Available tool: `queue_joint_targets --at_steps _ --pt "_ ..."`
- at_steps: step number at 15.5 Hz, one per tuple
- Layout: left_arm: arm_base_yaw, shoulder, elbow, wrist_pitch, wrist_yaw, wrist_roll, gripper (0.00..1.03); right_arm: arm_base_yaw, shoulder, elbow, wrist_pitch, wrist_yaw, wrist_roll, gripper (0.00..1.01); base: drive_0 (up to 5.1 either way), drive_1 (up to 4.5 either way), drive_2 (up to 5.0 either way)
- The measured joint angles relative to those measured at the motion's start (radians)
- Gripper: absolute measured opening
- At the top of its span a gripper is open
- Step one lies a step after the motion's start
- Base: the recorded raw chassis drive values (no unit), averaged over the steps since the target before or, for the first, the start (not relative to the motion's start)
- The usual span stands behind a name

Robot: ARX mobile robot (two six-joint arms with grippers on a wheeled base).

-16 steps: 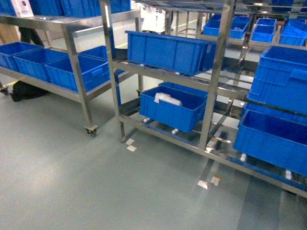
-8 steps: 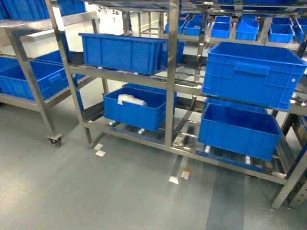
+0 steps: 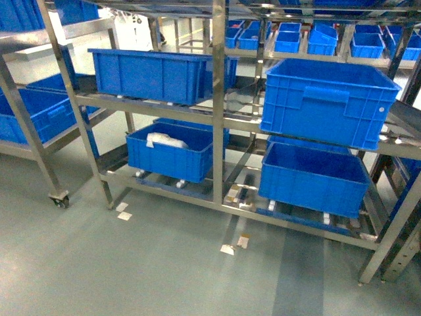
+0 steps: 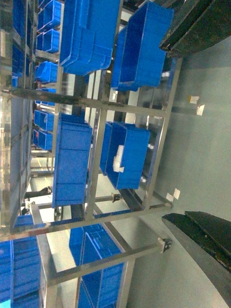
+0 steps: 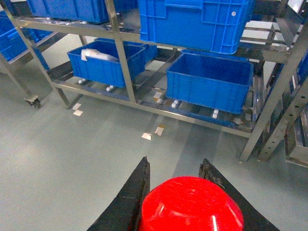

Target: Pick red block from blue box to shelf

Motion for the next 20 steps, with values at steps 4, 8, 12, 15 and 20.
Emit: queue_joint_targets --at_steps 4,8,12,15,20 --pt "0.000 0.000 0.000 0.000 0.000 0.000 0.98 0.000 0.001 0.000 -0.004 0.000 0.000 0.26 -0.1 4.24 -4.4" --pt "0.000 0.000 0.000 -0.001 0.000 0.000 0.98 0.000 0.001 0.000 -0.002 0.000 0.000 0.26 -0.1 4.27 -4.4" --pt "0.000 0.000 0.000 0.001 0.000 0.000 0.98 0.000 0.001 0.001 0.002 0.000 0.000 0.26 0.0 4.29 -4.4" --pt "0.000 0.000 0.000 0.001 0.000 0.000 0.98 0.000 0.001 0.002 -0.002 0.000 0.000 0.26 0.0 4.29 -4.4" --pt "0.000 0.000 0.000 0.000 0.000 0.000 0.98 0.000 0.001 0.002 0.000 0.000 0.000 0.26 0.0 4.29 -4.4"
